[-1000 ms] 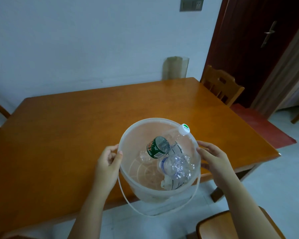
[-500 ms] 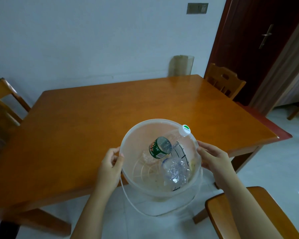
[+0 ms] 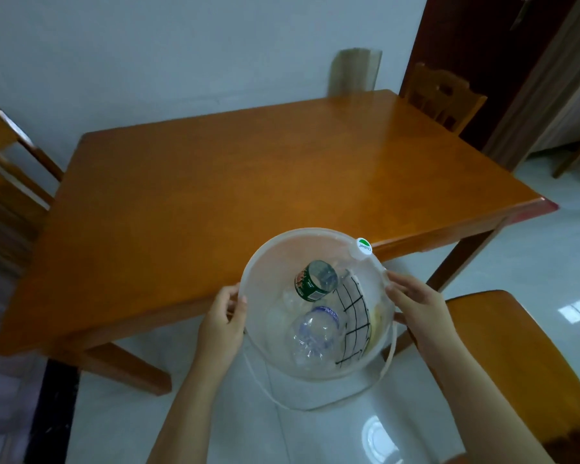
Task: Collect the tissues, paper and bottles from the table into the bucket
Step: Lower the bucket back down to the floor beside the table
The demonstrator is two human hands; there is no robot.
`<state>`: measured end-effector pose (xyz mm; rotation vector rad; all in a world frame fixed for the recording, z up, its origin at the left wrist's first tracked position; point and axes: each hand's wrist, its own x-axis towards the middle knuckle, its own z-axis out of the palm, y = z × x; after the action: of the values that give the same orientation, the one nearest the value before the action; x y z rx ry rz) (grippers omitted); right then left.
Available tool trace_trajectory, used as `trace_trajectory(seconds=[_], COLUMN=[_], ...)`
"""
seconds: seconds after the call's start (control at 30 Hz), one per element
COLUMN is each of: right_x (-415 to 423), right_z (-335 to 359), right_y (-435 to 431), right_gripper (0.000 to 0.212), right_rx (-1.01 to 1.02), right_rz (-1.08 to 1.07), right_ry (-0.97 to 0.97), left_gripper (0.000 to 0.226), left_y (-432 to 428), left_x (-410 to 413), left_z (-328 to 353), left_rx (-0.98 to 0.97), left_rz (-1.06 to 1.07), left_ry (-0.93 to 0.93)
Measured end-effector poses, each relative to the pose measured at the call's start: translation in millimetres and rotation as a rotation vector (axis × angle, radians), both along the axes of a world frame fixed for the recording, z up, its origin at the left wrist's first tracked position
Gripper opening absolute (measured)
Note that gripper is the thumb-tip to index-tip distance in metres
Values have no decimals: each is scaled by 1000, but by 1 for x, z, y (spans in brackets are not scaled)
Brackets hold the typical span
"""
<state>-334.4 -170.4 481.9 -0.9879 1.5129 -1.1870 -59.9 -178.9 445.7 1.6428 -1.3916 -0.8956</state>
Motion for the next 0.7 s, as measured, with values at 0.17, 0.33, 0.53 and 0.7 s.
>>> trace_trajectory(seconds=[0.17,0.33,0.53,0.7], right_x=[-19,-39,-51,-49], right_z=[-33,-93,-191,-289], right_y=[11,21,39,51], right_gripper=[24,26,28,29], right_rx=[16,65,169,249], right_rz=[-21,-66,-128,-163], right_ry=[17,38,-18,-140], left_gripper=[22,28,32,38], left_y=[14,28,38,41], left_x=[-18,-38,-51,-58], left_z=[-30,-93,-192,-279], left_rx=[82,161,185,249], left_rz=[-11,-9,20,39], left_ry=[11,-12,16,38])
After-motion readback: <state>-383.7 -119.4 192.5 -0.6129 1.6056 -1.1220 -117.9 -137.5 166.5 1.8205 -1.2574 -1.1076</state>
